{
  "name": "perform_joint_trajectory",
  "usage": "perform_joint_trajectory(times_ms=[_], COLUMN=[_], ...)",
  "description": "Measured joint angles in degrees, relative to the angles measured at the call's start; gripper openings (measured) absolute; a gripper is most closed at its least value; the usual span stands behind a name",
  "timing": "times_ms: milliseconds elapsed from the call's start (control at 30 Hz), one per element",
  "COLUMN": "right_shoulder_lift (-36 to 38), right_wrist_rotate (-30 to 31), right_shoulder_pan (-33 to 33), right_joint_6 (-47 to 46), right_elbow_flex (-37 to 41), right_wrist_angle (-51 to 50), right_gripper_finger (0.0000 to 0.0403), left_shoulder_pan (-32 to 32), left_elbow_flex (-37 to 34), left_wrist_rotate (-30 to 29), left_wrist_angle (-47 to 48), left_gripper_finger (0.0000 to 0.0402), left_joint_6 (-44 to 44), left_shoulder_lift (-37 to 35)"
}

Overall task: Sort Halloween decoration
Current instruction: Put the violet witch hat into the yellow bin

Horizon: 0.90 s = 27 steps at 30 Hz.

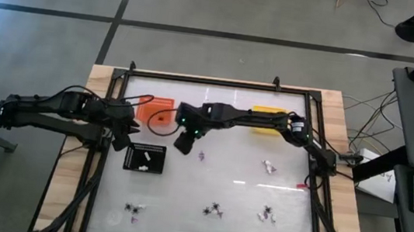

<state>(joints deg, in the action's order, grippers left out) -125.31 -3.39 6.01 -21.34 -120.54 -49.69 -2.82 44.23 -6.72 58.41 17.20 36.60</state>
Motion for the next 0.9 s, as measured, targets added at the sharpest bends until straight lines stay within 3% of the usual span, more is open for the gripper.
perform_joint_trajectory(times_ms=[200,567,900], right_shoulder_lift=[0.7,0.6,0.6], right_wrist_rotate=[6.9,7.0,5.9], right_shoulder_pan=[4.8,16.3,18.6], right_joint_6=[-0.7,-4.8,-6.5], right_elbow_flex=[0.8,7.1,11.9], right_wrist_angle=[-8.4,-8.4,-8.3], right_gripper_finger=[0.0127,0.0109,0.0109], left_shoulder_pan=[0.0,0.0,0.0], left_elbow_flex=[0.0,0.0,0.0], left_wrist_rotate=[0.0,0.2,0.2], left_wrist_angle=[0.0,-0.1,-0.1], left_gripper_finger=[0.0077,0.0077,0.0077], left_joint_6=[0.3,1.3,0.8], left_shoulder_lift=[0.0,0.0,0.0])
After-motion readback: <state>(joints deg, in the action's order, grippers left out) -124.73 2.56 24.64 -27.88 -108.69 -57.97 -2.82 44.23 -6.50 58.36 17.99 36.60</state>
